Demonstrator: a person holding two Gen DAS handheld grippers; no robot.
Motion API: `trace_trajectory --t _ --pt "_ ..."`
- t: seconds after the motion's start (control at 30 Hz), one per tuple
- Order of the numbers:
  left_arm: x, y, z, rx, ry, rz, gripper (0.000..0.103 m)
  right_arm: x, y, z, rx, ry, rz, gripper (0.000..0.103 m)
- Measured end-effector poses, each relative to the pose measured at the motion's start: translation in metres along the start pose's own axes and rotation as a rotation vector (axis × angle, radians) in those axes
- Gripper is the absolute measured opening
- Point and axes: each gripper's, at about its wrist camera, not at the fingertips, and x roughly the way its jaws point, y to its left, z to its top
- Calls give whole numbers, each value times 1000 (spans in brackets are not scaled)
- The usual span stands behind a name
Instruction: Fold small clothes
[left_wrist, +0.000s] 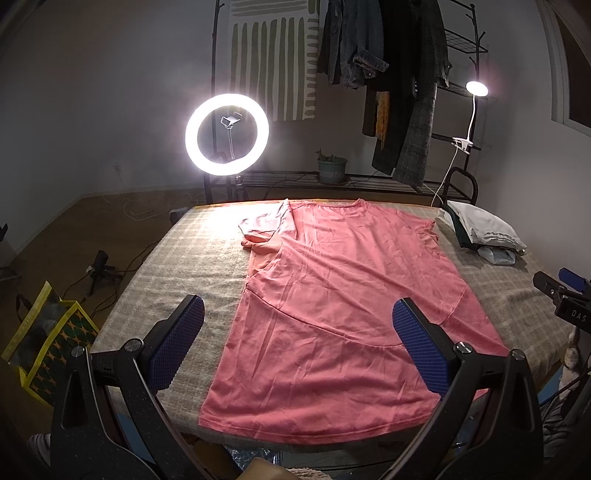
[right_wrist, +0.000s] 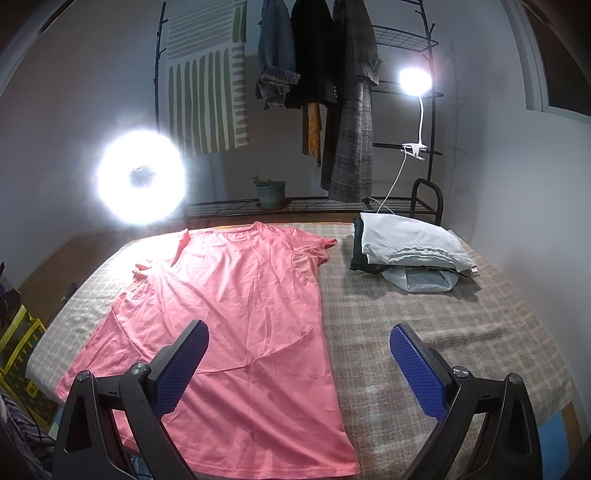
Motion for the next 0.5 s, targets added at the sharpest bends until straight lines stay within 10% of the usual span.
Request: trace_trajectory --t 0.5 --pt "20 17 -12 -23 26 23 103 9 3 0 3 2 14 100"
